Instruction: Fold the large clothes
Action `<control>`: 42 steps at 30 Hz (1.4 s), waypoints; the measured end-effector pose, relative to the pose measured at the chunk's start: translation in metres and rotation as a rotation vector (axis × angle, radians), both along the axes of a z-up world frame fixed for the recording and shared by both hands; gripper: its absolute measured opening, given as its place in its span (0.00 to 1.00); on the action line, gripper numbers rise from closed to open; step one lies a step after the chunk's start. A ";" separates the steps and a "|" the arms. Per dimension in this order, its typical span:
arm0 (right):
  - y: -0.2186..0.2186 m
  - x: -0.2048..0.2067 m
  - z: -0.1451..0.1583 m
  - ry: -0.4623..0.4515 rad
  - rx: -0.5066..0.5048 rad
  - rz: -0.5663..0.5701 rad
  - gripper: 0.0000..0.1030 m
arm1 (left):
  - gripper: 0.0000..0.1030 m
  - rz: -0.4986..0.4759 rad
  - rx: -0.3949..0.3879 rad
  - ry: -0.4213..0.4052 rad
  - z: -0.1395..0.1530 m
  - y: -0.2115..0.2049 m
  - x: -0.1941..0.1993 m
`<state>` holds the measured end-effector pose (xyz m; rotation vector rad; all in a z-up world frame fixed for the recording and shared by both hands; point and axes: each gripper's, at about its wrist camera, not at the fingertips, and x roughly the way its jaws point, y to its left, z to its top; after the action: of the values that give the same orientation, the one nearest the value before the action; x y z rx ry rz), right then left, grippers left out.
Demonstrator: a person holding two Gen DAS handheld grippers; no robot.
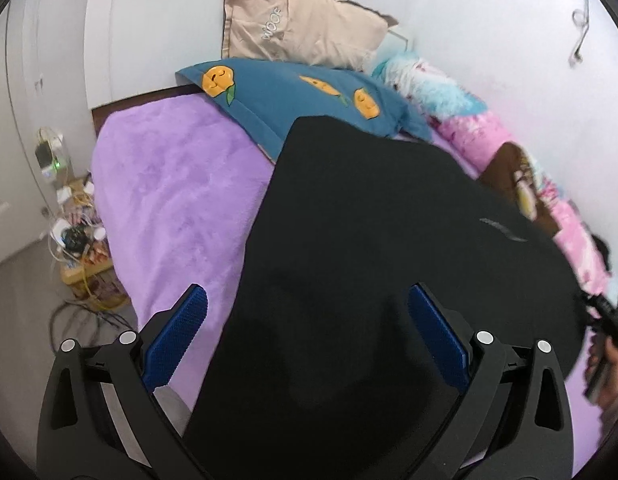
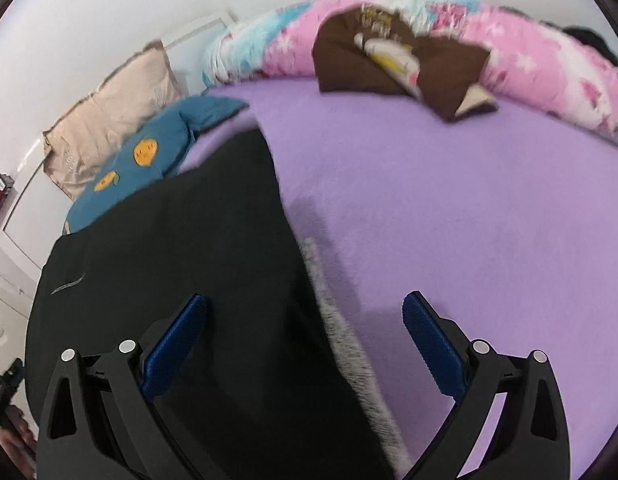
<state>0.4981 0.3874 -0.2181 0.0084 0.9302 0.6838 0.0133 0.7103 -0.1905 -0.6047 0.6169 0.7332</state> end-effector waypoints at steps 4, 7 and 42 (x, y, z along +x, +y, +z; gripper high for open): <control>-0.026 -0.027 0.029 -0.072 0.042 -0.002 0.94 | 0.94 0.028 0.016 0.005 0.018 -0.023 -0.017; -0.038 -0.057 0.053 -0.151 0.019 0.013 0.94 | 0.94 0.046 0.081 0.030 0.034 -0.048 -0.026; -0.181 -0.422 0.166 -0.341 0.030 0.215 0.94 | 0.94 0.021 0.244 0.068 0.131 -0.373 -0.148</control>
<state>0.0757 0.2060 -0.0519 -0.1794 0.5969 0.8676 -0.1349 0.3370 -0.0598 -0.3627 0.5734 0.8369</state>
